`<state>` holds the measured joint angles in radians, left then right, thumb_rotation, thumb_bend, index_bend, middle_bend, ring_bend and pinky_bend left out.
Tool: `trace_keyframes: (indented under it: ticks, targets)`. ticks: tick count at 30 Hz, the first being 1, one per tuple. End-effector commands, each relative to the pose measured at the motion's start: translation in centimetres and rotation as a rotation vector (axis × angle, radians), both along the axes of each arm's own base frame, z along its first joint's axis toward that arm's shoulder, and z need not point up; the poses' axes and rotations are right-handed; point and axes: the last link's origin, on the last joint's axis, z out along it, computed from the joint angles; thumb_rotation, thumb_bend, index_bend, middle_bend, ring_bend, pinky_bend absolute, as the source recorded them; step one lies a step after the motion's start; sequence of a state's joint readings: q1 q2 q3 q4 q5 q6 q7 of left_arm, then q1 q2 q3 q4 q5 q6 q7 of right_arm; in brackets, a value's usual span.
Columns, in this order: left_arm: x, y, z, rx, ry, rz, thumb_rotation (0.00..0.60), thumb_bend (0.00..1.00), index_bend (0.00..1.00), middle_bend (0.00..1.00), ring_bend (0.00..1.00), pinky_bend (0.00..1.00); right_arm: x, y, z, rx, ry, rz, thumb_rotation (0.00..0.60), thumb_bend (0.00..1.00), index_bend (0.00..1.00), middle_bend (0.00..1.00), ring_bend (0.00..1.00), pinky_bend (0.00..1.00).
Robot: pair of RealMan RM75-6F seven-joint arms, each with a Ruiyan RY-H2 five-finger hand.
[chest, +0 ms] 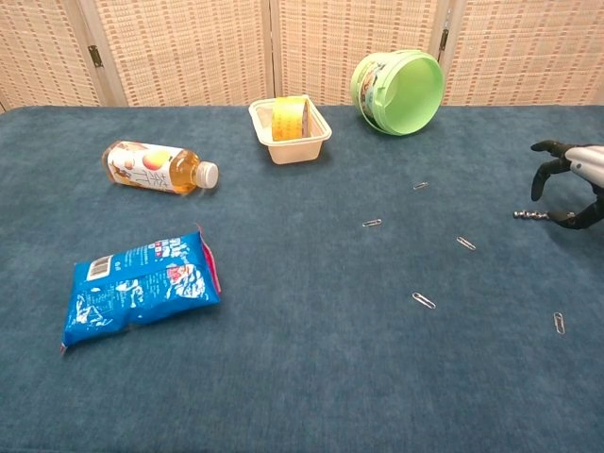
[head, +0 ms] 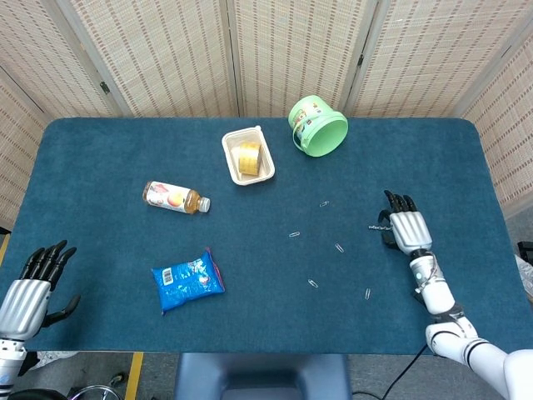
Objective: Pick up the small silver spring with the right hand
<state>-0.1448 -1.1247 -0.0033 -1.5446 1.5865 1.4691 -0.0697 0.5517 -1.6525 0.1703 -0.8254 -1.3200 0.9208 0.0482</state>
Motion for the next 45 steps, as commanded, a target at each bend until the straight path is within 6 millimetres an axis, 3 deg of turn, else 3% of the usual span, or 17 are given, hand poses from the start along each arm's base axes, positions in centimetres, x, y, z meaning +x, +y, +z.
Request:
trace_keyframes:
  ticks: [1, 9, 33, 45]
  targets:
    - [0.0, 0.0, 0.0, 0.0, 0.0, -0.001, 0.6, 0.4, 0.0, 0.0, 0.02, 0.0, 0.2, -0.3, -0.4, 0.0, 0.007, 0.003, 0.6, 0.45, 0.4, 0.0, 0.0, 0.0]
    - [0.1, -0.2, 0.1, -0.009, -0.01, -0.011, 0.6, 0.4, 0.0, 0.0, 0.02, 0.0, 0.4, -0.5, -1.4, 0.023, 0.041, 0.008, 0.6, 0.45, 0.4, 0.0, 0.0, 0.0]
    - [0.0, -0.2, 0.1, -0.011, -0.001, -0.015, 0.6, 0.4, 0.0, 0.0, 0.02, 0.0, 0.9, -0.7, -2.0, 0.04, 0.087, 0.029, 0.6, 0.45, 0.37, 0.0, 0.0, 0.0]
    - [0.0, -0.2, 0.1, -0.014, 0.0, -0.013, 0.6, 0.4, 0.0, 0.0, 0.02, 0.0, 1.0, -0.9, -2.4, 0.026, 0.097, 0.039, 0.6, 0.45, 0.51, 0.0, 0.0, 0.0]
